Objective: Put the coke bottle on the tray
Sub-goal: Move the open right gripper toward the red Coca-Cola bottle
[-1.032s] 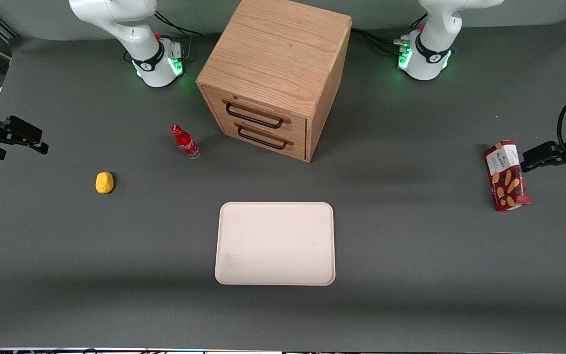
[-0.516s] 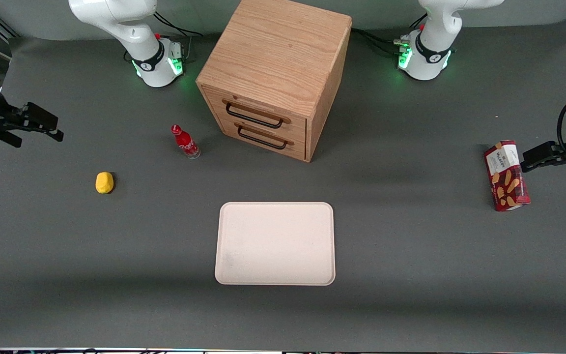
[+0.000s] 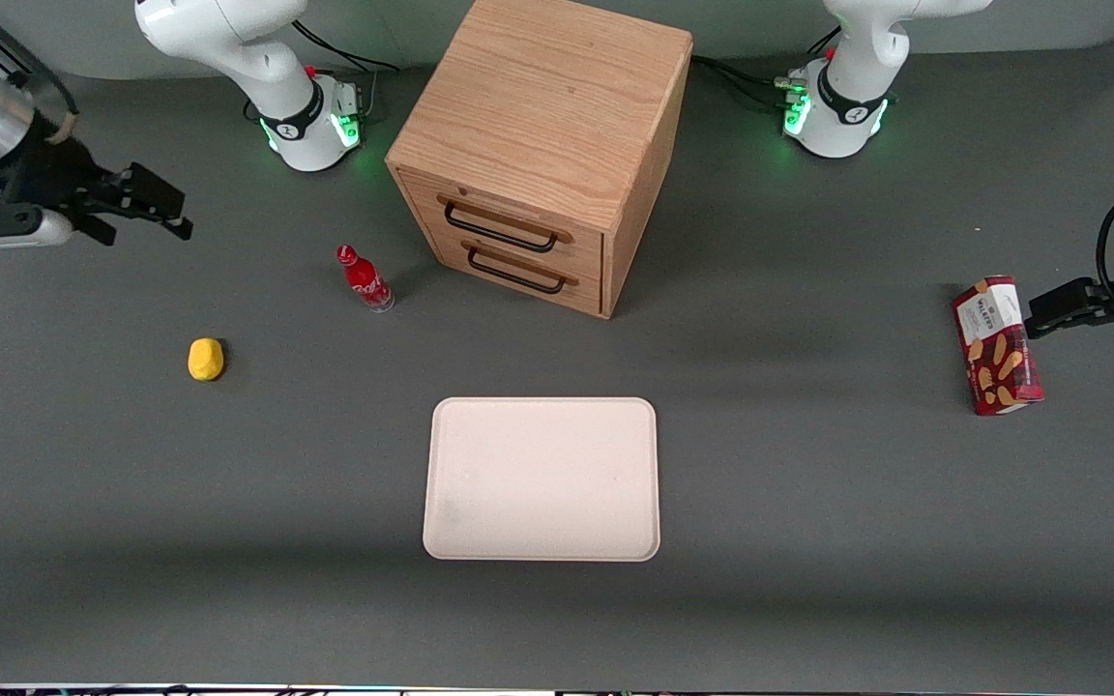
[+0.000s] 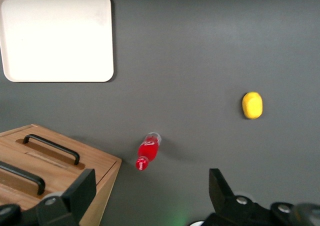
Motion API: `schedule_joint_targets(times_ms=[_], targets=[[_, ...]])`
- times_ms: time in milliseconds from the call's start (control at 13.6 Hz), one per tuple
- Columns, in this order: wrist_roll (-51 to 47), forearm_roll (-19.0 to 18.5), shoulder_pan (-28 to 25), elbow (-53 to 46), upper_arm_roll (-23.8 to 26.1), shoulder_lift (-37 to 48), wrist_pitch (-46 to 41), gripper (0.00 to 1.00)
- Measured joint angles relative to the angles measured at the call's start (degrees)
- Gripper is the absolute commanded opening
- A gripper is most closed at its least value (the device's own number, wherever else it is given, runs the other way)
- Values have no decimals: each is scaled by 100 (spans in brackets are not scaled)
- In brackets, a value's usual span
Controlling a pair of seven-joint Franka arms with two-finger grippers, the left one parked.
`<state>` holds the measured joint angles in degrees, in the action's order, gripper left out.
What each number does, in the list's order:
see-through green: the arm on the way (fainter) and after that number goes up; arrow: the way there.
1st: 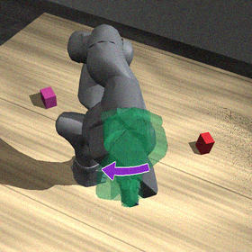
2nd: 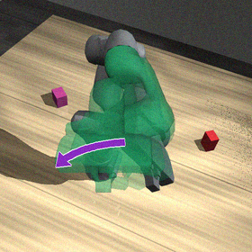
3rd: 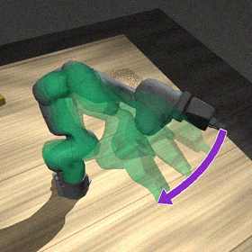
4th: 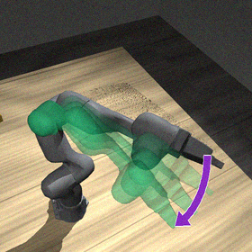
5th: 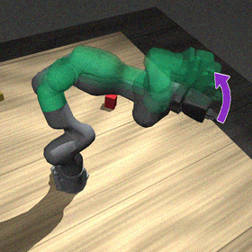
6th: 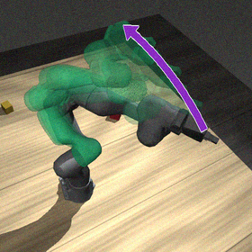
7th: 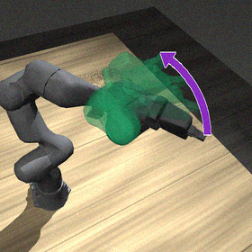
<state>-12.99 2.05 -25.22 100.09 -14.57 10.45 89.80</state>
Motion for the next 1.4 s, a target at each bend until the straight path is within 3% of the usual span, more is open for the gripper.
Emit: schedule_joint_targets(times_ms=[369, 885, 1401], targets=[[-962, -260, -945, 536, -130, 415, 6, 100], [-1039, -407, -1270, 1554, -147, 1205, 143, 100], [-1687, -504, -1711, 2035, -140, 1363, 464, 100]])
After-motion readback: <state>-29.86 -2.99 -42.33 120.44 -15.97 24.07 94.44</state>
